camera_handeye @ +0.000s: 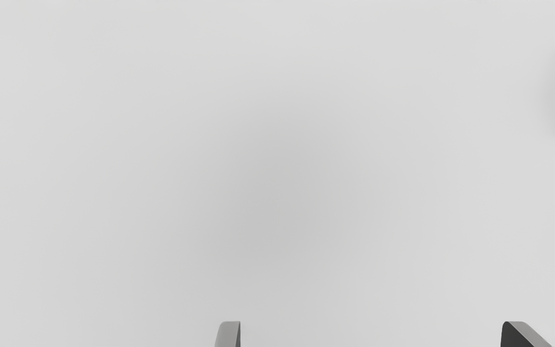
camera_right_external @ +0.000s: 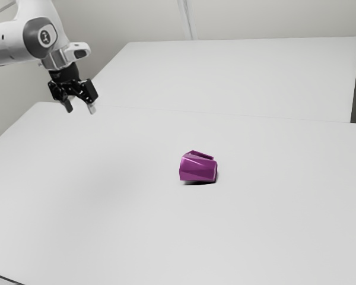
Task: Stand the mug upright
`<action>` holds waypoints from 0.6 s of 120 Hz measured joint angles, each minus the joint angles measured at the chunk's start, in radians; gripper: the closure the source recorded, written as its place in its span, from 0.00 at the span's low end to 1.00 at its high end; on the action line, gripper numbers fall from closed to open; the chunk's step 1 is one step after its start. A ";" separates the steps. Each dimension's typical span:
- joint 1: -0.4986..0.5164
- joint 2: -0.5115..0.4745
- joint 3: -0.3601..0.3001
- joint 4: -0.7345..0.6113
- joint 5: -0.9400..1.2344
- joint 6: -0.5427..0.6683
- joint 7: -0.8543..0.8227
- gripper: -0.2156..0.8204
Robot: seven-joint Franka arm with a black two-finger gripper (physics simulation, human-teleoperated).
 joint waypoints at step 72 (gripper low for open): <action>-0.022 -0.065 0.028 -0.228 -0.338 0.062 0.110 0.22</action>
